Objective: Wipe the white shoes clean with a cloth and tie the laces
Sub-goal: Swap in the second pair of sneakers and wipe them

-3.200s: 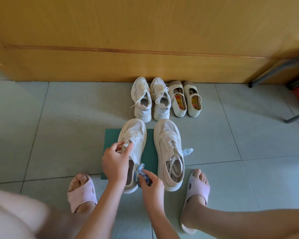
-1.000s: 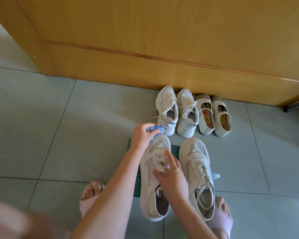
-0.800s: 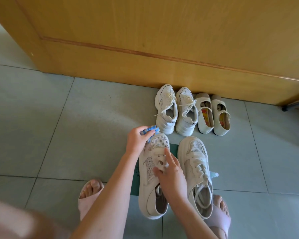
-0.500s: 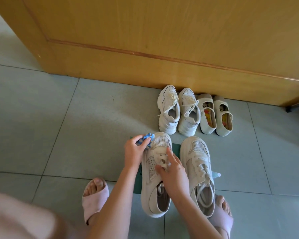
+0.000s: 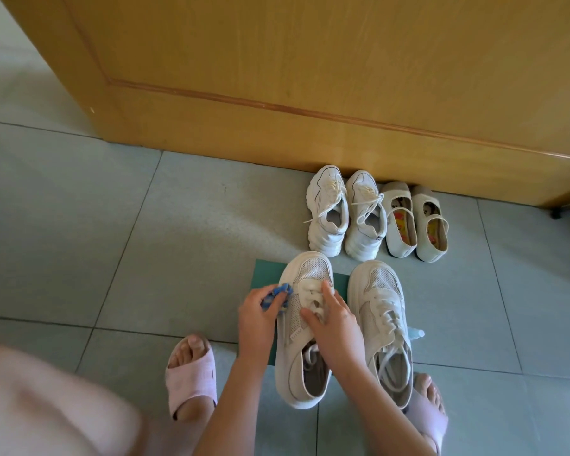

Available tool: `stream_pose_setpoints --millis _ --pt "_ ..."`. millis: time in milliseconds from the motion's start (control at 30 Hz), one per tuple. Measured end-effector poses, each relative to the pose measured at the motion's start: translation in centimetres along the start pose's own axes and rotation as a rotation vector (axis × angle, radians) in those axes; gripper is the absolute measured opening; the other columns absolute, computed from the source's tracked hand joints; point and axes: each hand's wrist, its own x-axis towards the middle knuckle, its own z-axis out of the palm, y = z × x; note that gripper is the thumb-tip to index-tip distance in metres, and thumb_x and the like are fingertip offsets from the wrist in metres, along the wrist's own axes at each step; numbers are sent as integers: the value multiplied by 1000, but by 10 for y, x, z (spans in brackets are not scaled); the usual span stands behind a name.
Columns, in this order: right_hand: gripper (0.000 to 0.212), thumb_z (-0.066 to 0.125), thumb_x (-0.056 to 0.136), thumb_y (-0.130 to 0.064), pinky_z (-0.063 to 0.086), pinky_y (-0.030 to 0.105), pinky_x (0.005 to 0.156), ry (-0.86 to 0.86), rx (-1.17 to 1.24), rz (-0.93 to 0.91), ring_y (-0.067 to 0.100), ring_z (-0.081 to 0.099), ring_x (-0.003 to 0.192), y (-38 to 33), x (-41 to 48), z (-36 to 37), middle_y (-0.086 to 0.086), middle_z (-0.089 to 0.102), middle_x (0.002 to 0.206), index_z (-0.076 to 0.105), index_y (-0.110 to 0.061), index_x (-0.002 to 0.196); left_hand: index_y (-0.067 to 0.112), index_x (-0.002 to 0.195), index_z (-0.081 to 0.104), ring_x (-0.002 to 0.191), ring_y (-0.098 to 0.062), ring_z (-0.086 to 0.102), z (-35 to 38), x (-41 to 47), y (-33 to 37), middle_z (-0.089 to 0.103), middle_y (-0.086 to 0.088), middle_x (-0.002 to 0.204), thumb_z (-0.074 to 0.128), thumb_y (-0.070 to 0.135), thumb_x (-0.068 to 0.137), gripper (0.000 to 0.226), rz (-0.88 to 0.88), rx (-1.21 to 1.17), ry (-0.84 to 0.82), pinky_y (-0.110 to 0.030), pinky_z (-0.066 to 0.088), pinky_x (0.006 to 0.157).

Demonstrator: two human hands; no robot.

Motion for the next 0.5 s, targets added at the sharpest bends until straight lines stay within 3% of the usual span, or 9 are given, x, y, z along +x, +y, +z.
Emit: stream_pose_setpoints --millis 267,400,500 --pt "70 53 90 -48 45 33 88 -12 -1 -9 18 46 125 3 0 -2 -8 39 147 17 -34 148 7 102 68 73 -7 62 -15 -12 2 67 -7 90 63 17 88 18 -76 6 -56 -10 48 57" --pt "70 53 89 -50 50 36 86 -12 15 -7 18 51 119 4 1 -2 -8 44 143 18 -36 148 3 103 68 68 -10 60 -12 20 34 66 2 78 64 18 88 22 33 81 80 -10 43 56" --pt "70 54 88 -51 51 36 85 -25 35 5 16 53 117 4 0 -2 -10 47 141 18 -38 147 4 102 69 64 -6 53 1 54 64 65 -4 81 66 19 86 22 129 166 56 -10 40 53"
